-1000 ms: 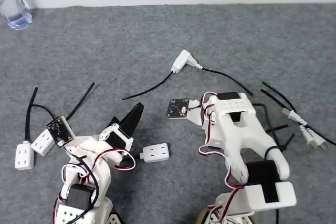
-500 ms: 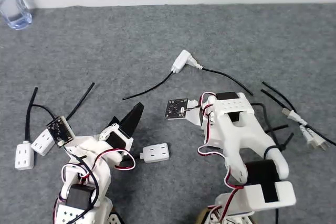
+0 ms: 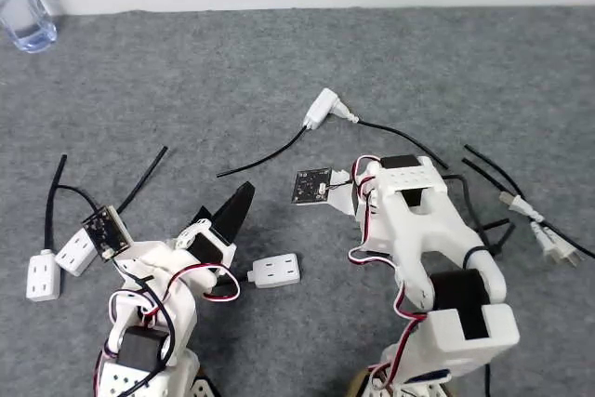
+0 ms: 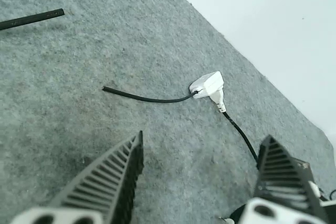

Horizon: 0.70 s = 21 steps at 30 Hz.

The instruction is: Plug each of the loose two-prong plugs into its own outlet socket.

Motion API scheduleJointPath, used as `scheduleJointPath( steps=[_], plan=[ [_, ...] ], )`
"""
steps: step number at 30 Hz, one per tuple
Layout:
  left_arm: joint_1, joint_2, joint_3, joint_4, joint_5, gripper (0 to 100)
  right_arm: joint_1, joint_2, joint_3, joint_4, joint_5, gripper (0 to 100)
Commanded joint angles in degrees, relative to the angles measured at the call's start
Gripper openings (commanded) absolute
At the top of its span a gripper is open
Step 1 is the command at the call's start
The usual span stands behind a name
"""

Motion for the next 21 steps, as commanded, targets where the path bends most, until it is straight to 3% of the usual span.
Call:
scheduleJointPath(
  steps=[1, 4, 12, 21],
  plan=[
    [-0.1, -0.6, -0.7, 0.1, -0.5, 33, -0.1, 1.8, -2.4, -0.6, 0.8, 10.0],
    [-0.1, -0.6, -0.7, 0.1, -0.5, 33, -0.1, 1.8, -2.4, -0.3, 0.8, 0.8],
    [0.4, -0.6, -0.7, 0.1, -0.5, 33, 0.2, 1.2, -2.2, -0.2, 0.4, 0.9],
    [3.0, -0.6, -0.8, -1.1, -0.4, 33, -5.2, -17.4, -2.5, 5.7, -13.5, 0.9]
  ],
)
